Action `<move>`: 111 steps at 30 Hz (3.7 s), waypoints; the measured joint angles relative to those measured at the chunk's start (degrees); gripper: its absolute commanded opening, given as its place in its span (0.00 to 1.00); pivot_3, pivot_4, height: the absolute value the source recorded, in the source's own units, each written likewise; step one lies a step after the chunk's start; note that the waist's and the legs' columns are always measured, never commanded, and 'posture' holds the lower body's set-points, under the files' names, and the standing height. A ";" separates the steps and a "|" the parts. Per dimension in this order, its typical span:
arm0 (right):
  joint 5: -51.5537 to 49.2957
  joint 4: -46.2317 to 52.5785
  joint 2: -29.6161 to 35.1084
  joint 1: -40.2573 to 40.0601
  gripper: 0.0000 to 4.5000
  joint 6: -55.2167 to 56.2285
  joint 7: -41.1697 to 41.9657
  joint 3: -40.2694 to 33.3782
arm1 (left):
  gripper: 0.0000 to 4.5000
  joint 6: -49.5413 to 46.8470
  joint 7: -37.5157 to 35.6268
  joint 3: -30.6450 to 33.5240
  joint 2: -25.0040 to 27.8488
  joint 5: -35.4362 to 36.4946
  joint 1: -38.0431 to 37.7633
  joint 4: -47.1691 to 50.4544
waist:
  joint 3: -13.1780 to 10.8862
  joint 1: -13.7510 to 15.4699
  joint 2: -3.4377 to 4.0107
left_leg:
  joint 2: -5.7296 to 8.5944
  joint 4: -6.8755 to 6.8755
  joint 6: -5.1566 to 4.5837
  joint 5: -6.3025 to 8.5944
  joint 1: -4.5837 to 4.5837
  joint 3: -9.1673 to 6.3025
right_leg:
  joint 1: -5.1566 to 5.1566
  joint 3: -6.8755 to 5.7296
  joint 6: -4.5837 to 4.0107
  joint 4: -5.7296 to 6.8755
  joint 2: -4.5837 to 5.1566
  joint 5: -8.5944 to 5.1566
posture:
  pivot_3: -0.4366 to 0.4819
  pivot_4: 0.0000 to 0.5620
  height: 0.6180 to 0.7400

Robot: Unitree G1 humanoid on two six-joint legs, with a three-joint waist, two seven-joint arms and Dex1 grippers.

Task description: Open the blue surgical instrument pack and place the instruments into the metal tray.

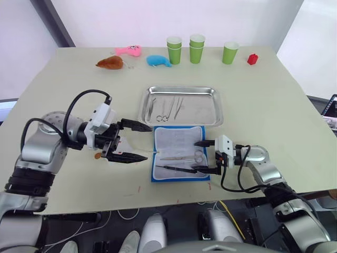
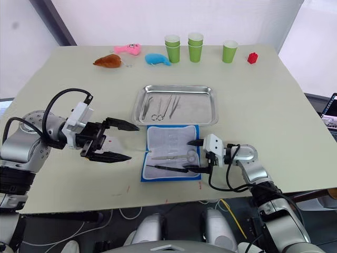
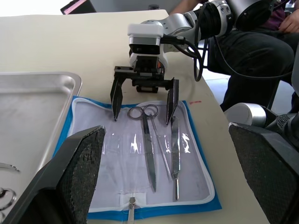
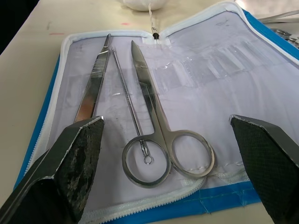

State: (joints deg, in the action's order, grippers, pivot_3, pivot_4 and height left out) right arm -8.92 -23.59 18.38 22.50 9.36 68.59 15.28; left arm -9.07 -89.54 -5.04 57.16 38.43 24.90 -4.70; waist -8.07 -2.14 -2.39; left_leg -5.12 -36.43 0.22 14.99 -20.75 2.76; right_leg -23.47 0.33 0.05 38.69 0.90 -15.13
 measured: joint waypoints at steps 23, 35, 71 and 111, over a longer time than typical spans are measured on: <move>-0.86 5.22 1.63 -0.47 1.00 -4.47 0.53 -0.12 | 0.99 4.50 -0.05 -0.07 -7.12 -3.42 -5.03 2.38 | -0.26 0.36 0.35 | 0.00 0.00 0.00 0.00 -0.19 0.01 | -0.09 0.01 -0.02 -0.12 -0.02 0.01 | 0.48 0.27 1.00; -2.83 11.37 4.14 -2.14 1.00 -9.17 0.50 -0.70 | 0.99 5.06 0.08 -0.09 -11.78 -5.86 -8.37 1.83 | -0.74 0.48 0.71 | 0.01 -0.01 0.00 0.00 -0.57 -0.01 | -0.38 -0.03 0.01 -0.21 -0.02 0.03 | 0.48 0.27 1.00; -25.00 45.56 23.73 -16.97 1.00 -27.00 0.22 -18.28 | 0.99 13.44 0.43 -4.56 -24.06 -16.61 -4.73 -12.44 | -0.93 1.51 0.88 | 0.02 -0.75 0.00 0.00 -1.16 -0.28 | -0.69 -0.25 0.12 0.15 -0.03 0.09 | 0.48 0.27 1.00; -37.48 52.26 33.80 -21.41 1.00 -32.88 2.02 -34.13 | 0.99 32.11 -0.01 -5.16 -25.19 -22.41 1.52 -31.78 | -0.48 1.24 1.49 | 0.04 -0.84 -0.01 0.00 -0.80 -0.28 | -0.06 -0.14 0.47 0.16 -0.06 0.07 | 0.48 0.27 1.00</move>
State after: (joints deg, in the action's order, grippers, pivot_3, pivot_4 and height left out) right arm -46.40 28.67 52.17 1.09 -23.52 70.61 -18.85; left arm 23.04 -89.55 -10.20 31.97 16.02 26.42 -36.48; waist -8.55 -0.90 -0.90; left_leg -5.08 -37.27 0.22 14.99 -21.55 2.49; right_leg -23.54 0.19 0.52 38.85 0.84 -15.06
